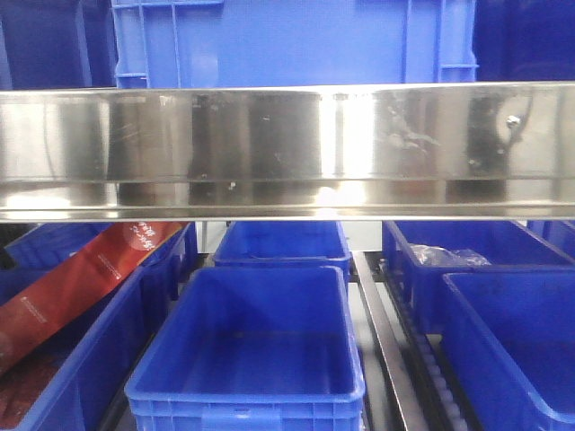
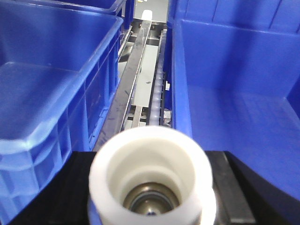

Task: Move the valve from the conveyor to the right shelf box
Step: 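Move both held valves over the blue bins on the shelf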

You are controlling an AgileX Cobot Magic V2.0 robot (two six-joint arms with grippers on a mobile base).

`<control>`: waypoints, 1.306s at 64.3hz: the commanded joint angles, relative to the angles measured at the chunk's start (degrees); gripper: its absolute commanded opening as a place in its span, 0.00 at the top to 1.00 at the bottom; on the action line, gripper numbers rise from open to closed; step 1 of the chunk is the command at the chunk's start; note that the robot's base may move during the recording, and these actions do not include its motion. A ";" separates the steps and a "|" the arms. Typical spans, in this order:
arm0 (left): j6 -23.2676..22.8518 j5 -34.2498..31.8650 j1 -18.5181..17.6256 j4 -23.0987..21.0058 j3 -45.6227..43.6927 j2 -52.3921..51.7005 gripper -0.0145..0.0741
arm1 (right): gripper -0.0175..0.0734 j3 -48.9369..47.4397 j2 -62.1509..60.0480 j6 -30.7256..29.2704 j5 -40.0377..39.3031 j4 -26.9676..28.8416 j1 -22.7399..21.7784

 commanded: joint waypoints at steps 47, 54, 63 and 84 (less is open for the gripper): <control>-0.34 -2.78 -0.31 -0.57 -0.33 -0.71 0.96 | 0.98 -0.61 -0.72 -0.34 -3.98 -0.45 0.00; -0.34 -2.78 -0.31 -0.57 -0.33 -0.71 0.96 | 0.98 -0.61 -0.72 -0.34 -3.98 -0.45 0.00; -0.34 -2.78 -0.31 -0.57 -0.33 -0.71 0.96 | 0.98 -0.61 -0.72 -0.34 -3.98 -0.45 0.00; -0.34 -3.30 -0.31 -0.67 -0.33 -0.71 0.96 | 0.98 -0.61 -0.72 -0.34 -3.98 -0.45 0.00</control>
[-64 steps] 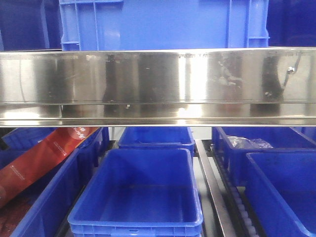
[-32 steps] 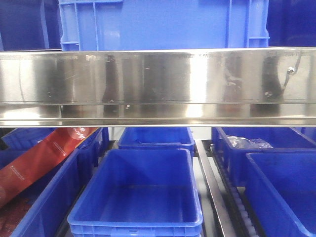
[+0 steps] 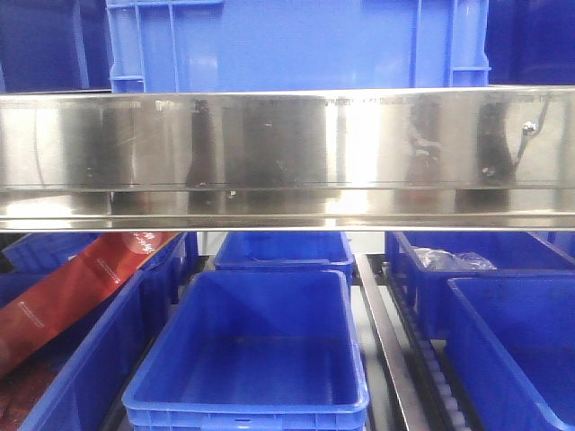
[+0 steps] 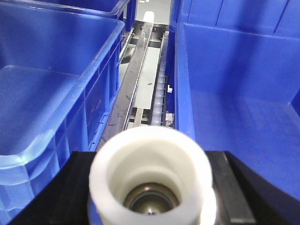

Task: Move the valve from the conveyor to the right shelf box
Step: 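Move both held valves over the blue bins on the shelf, then lower the valves into the blue bins and open both grippers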

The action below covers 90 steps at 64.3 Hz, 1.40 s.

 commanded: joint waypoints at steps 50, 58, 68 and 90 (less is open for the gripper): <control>6.33 -18.04 -4.69 -9.81 -3.90 2.11 0.96 | 0.98 -10.25 4.57 -0.34 -11.70 5.69 2.48; 6.31 -18.02 -10.80 -9.81 -11.23 8.39 0.96 | 0.98 -16.76 10.31 -0.34 -11.70 5.69 7.10; 6.31 -18.02 -17.96 -9.81 -21.35 18.06 0.96 | 0.98 -23.97 17.89 -0.34 -11.70 5.69 12.17; 6.31 -19.80 -25.26 -9.81 -29.78 33.84 0.96 | 0.98 -28.44 30.19 -0.34 -11.82 5.69 17.10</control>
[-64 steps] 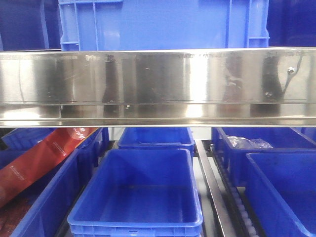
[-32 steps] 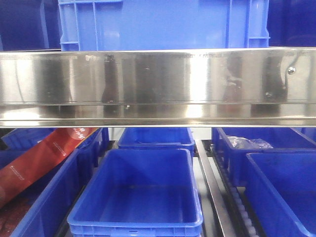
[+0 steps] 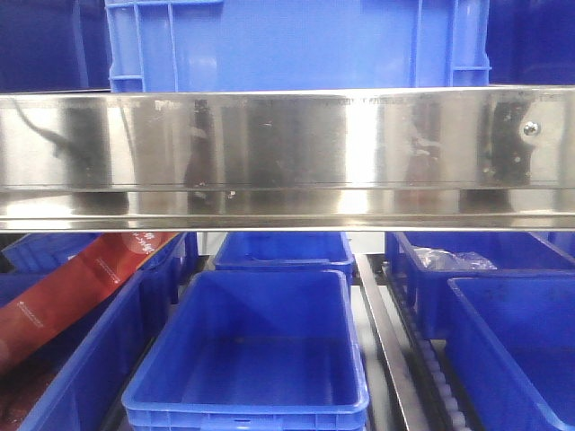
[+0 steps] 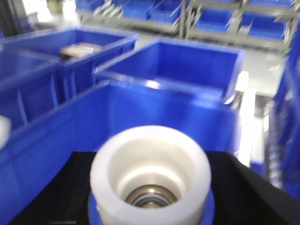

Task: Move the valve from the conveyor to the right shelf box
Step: 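Lower the valves into the blue bins and open both grippers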

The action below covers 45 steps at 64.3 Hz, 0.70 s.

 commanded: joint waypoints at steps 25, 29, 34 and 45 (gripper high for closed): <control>0.30 -3.82 -0.83 -0.61 -1.16 9.49 0.89 | 0.73 -1.19 8.53 -0.24 -3.11 -0.18 0.38; 0.30 -3.34 -0.83 -0.61 -1.16 9.99 0.79 | 0.60 -1.19 8.77 -0.24 -2.66 -0.18 0.38; 0.30 -2.63 -0.83 -0.61 -1.16 10.26 0.58 | 0.46 -1.19 8.77 -0.24 -2.20 -0.18 0.38; 0.30 -2.40 -0.83 -0.61 -1.16 10.26 0.19 | 0.28 -1.19 8.77 -0.24 -1.44 -0.18 0.38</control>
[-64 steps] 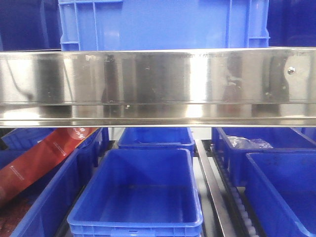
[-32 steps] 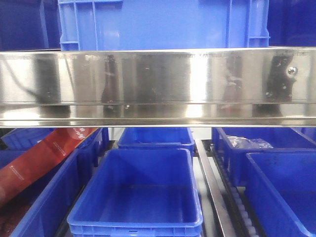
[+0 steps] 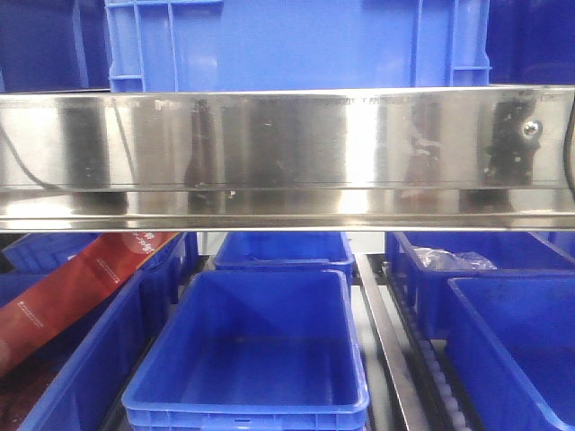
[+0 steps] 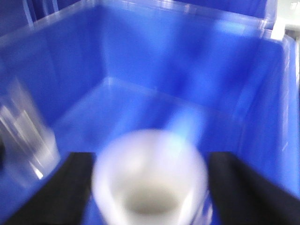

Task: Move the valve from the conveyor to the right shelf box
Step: 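Lower the valves into the blue bins and open both grippers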

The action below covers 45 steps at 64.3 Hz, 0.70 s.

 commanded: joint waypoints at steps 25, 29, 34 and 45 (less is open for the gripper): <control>0.30 4.23 -0.29 0.07 -1.05 -5.96 0.21 | 0.26 -0.65 -6.03 -0.24 -0.20 -0.18 -0.12; 0.30 5.49 -0.29 0.76 -1.05 -7.99 0.25 | 0.36 -0.65 -7.91 -0.24 0.03 -0.18 -0.25; 0.30 7.03 -0.29 2.04 -1.05 -11.38 0.37 | 0.54 -0.65 -10.47 -0.24 0.03 -0.18 -0.25; 0.30 10.88 -0.29 7.42 -1.05 -19.16 0.82 | 0.95 -0.65 -16.10 -0.24 2.95 -0.18 -0.34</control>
